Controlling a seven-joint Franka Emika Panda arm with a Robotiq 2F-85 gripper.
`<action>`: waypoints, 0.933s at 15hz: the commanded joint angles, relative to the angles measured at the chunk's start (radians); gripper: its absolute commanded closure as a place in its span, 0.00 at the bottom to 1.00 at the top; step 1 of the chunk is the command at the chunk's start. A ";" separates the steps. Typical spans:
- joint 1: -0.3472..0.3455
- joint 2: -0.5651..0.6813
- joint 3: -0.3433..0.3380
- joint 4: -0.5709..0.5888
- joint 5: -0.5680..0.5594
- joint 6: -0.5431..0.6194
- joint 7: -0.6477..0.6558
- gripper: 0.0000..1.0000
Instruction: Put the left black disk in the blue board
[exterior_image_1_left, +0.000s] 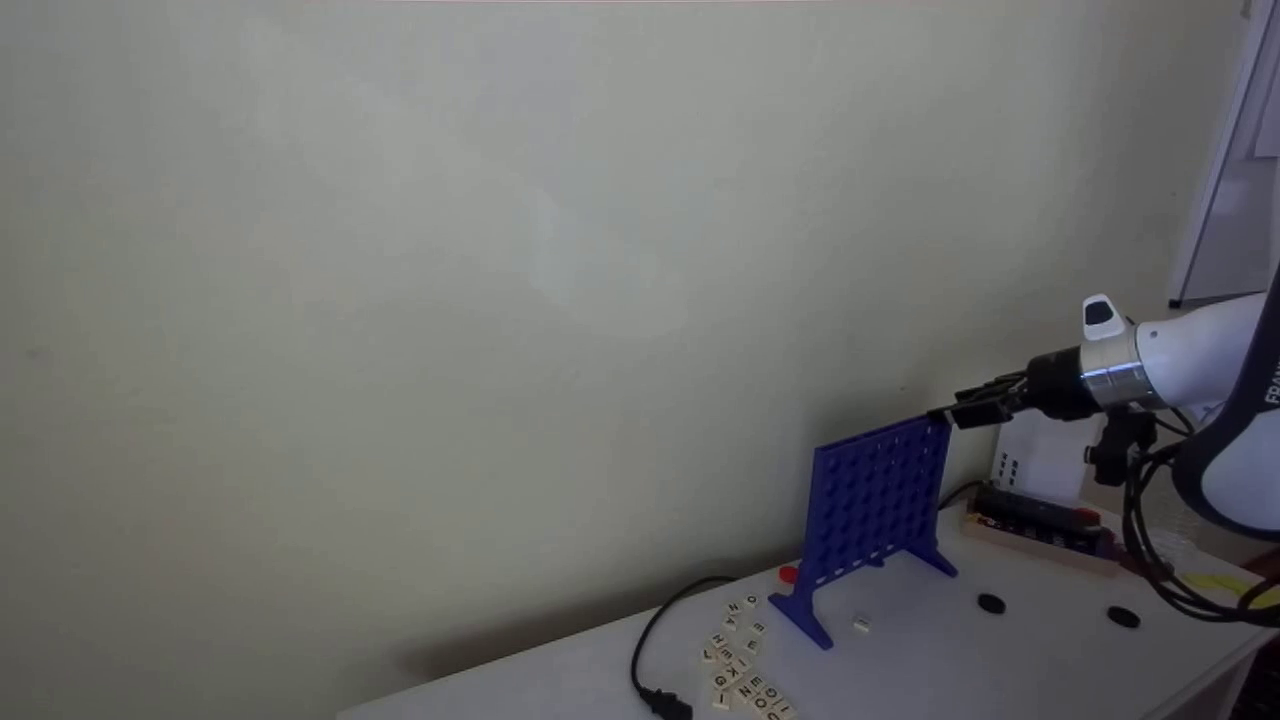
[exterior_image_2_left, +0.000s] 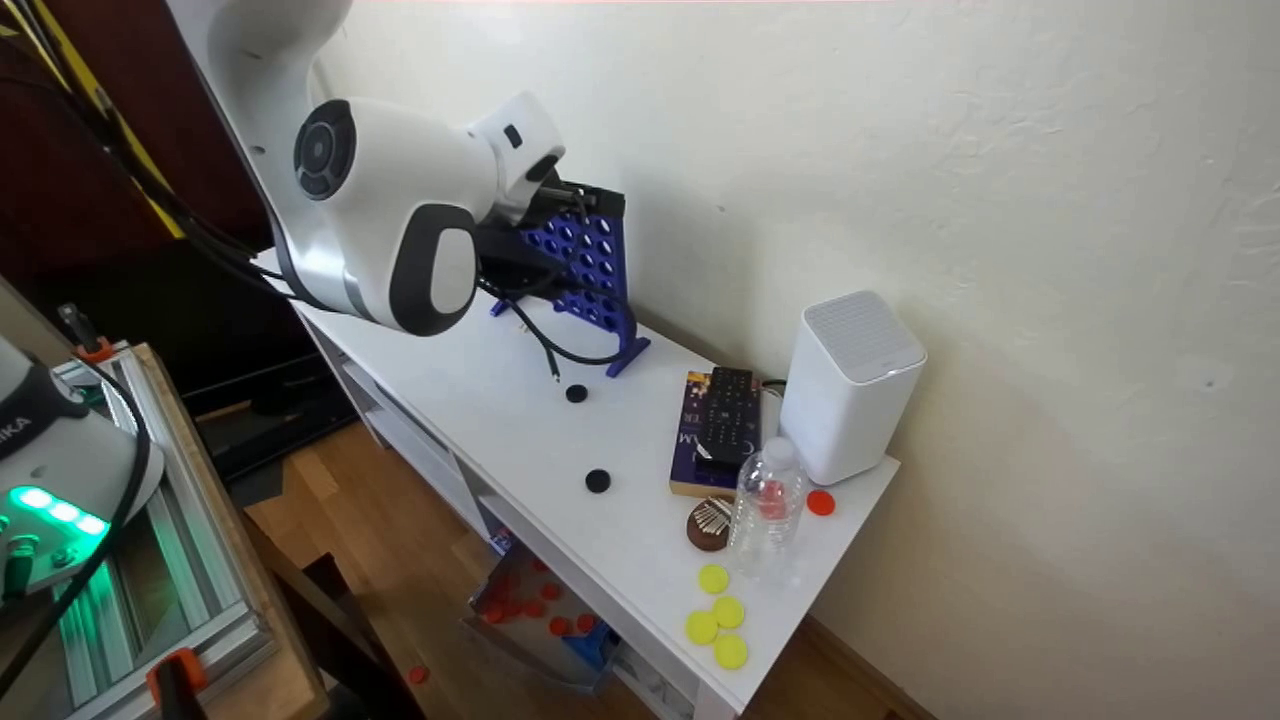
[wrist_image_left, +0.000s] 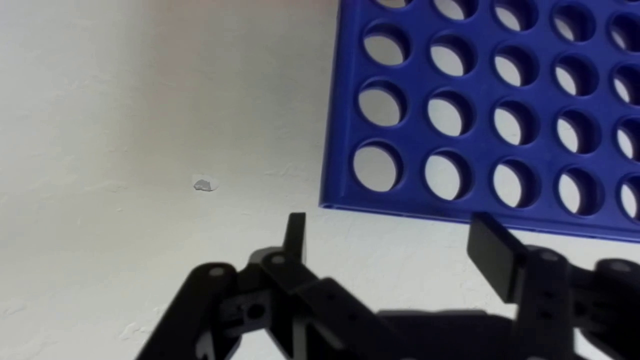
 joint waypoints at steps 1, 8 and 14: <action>0.001 -0.027 -0.003 -0.037 0.000 0.012 -0.004 0.00; -0.016 -0.118 -0.018 -0.087 -0.035 0.017 0.034 0.00; -0.064 -0.268 -0.062 -0.130 -0.245 -0.086 0.207 0.00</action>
